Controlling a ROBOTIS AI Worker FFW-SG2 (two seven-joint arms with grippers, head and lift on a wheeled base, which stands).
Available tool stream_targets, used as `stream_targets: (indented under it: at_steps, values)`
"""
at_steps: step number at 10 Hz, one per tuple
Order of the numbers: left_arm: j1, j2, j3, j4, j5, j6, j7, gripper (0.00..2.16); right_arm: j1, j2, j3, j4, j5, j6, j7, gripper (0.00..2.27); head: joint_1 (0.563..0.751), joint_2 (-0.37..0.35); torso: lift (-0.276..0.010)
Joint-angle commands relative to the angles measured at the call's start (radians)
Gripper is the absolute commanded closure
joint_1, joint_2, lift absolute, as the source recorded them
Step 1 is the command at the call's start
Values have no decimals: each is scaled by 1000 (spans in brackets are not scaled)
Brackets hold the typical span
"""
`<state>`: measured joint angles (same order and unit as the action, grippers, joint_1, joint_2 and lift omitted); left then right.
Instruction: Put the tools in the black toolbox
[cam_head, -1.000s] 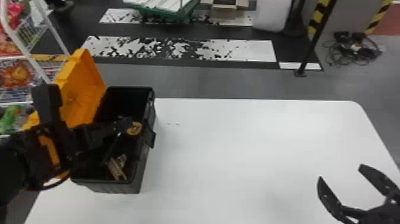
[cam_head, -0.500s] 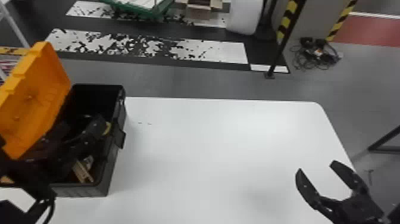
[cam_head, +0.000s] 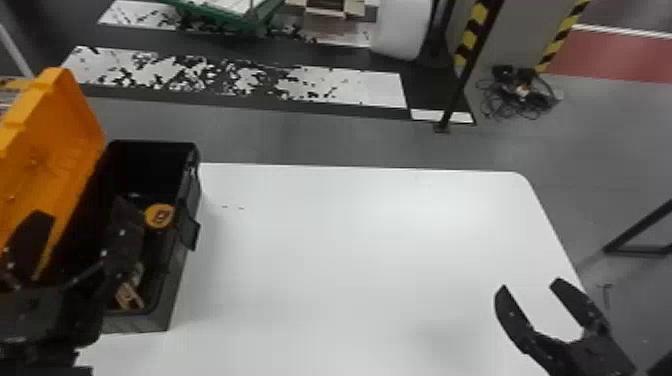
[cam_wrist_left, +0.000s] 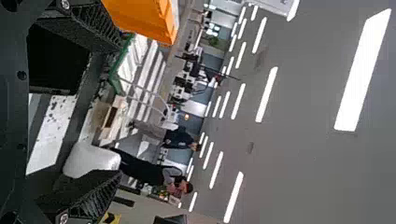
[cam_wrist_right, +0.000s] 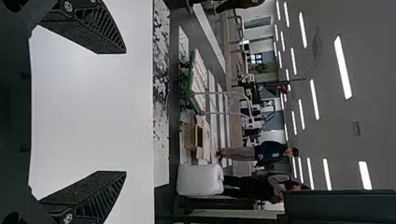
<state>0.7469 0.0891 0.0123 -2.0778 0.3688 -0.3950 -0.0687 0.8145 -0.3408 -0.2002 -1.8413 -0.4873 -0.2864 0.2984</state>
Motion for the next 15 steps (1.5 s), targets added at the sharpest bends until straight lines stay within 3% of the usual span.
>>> stream_targets:
  at_steps: [1,3,4,5,8,15]
  values:
    - [19,3,-64,81,-116,-127,33,70,5,11,10,22,-4,-39,1,83,695,-139,-39]
    - [20,3,-124,168,-203,-222,89,70,17,16,13,30,-4,-67,5,83,695,-194,-39]
    - [26,4,-150,188,-271,-225,128,70,21,16,13,28,1,-70,8,83,695,-220,-39]
    - [32,6,-167,208,-283,-225,136,70,25,16,15,28,16,-85,8,83,695,-233,-39]
    - [40,6,-183,246,-283,-225,139,70,28,17,22,28,59,-138,11,83,695,-291,-39]
    - [29,6,-180,249,-269,-225,144,66,25,25,28,30,59,-138,10,87,695,-281,-39]
